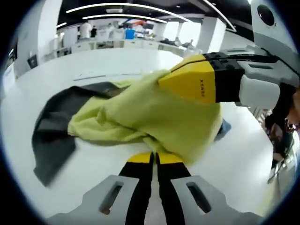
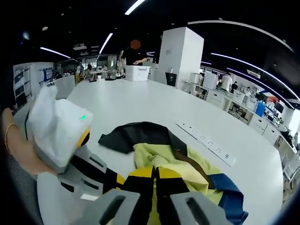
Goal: Fold the garment on the visible template until the final outline fits inside the template.
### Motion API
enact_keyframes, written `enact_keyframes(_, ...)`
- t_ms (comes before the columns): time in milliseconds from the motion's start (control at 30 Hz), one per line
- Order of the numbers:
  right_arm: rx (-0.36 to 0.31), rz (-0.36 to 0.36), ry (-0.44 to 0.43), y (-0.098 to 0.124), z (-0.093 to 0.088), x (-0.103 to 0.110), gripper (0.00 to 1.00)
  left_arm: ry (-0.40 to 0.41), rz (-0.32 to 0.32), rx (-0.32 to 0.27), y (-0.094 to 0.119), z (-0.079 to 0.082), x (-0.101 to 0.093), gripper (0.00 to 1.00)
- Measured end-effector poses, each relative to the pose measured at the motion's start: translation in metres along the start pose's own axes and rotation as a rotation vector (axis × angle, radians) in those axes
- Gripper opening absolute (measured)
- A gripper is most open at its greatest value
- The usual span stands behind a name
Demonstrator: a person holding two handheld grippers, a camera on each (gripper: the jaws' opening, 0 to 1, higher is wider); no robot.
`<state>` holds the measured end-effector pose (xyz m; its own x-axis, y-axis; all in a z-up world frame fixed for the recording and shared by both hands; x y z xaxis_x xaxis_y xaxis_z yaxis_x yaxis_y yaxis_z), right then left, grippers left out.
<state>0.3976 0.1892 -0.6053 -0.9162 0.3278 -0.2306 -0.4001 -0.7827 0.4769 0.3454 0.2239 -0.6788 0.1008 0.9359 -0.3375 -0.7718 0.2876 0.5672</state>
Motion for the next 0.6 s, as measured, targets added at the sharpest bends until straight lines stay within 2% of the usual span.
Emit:
enact_keyframes(200,0.017,0.029,-0.022,-0.001,-0.009,0.013,0.0,0.062,0.011,-0.03,0.007,-0.008,0.008,0.0)
enact_keyframes(367,0.033,0.055,-0.031,-0.004,-0.017,0.027,0.0,0.067,0.018,-0.023,0.011,-0.014,0.013,0.0)
enact_keyframes(600,0.057,0.047,-0.036,-0.007,-0.037,0.04,0.0,0.066,0.032,-0.029,0.013,-0.013,0.019,0.0)
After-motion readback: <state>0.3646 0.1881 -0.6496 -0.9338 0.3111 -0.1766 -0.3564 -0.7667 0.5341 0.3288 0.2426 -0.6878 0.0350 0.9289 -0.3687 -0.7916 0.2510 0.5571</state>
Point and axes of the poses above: the point that each gripper's makers call its tool centre point, and the gripper's own axes: y roughly backward along the fingers, x roughly to its left, z roughly out of its top, the point moved 5 cm from there along y, roughly backward along the fingers, and after that the axes turned 13 degrees about -z, right-handed, at the moved point
